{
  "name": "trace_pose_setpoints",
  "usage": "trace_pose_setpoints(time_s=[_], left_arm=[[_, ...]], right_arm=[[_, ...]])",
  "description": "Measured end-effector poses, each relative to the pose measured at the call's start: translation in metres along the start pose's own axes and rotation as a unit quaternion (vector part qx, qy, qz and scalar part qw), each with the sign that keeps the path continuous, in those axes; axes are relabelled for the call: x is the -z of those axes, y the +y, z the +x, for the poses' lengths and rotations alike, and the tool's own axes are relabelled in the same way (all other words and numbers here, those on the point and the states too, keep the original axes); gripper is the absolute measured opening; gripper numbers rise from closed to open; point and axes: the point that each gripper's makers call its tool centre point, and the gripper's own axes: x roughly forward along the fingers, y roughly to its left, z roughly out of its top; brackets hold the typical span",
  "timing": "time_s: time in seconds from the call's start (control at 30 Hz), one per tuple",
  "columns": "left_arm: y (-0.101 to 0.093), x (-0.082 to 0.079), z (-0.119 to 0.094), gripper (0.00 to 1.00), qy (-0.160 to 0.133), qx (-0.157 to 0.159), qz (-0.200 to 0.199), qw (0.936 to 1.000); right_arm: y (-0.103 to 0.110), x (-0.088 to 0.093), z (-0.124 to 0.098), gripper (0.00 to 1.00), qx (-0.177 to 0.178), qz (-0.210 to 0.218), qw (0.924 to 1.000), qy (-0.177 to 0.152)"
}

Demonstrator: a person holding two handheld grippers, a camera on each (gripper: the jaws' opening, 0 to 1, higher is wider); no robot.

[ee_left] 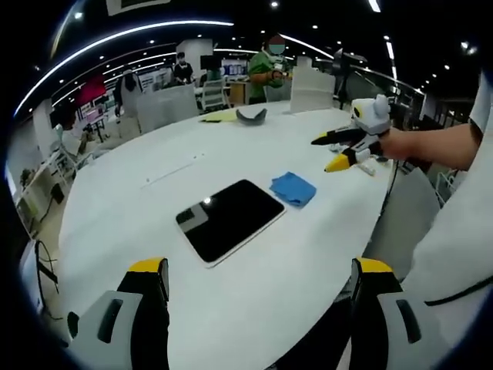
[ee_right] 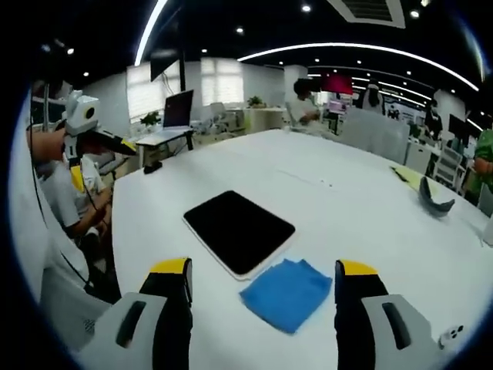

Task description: Wipe the mirror surface with the cleaning cloth until all visible marks leave the cleaned area.

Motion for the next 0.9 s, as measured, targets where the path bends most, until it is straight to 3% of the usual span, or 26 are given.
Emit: trace_pose_setpoints(time_s=[0.23, 0.47, 0.63, 0.9], left_arm=[[-0.012, 0.015, 0.000, 0.99, 0.025, -0.012, 0.000, 0.9996], [-0.022, 0.014, 0.004, 0.99, 0.026, -0.025, -0.025, 0.9990], [-0.030, 0.019, 0.009, 0.99, 0.030, -0.034, -0.039, 0.9982], [-0.045, 0.040, 0.006, 0.99, 0.052, -0.049, -0.063, 0.9955]], right_arm=[[-0.011, 0.023, 0.017, 0.60, -0.015, -0.010, 0.9997, 0.015], [-0.023, 0.042, 0.043, 0.54, -0.035, -0.014, 0.9989, 0.027], [-0.031, 0.063, 0.061, 0.44, -0.049, -0.022, 0.9972, 0.052], [-0.028, 0.086, 0.079, 0.42, -0.064, -0.030, 0.9956, 0.061]])
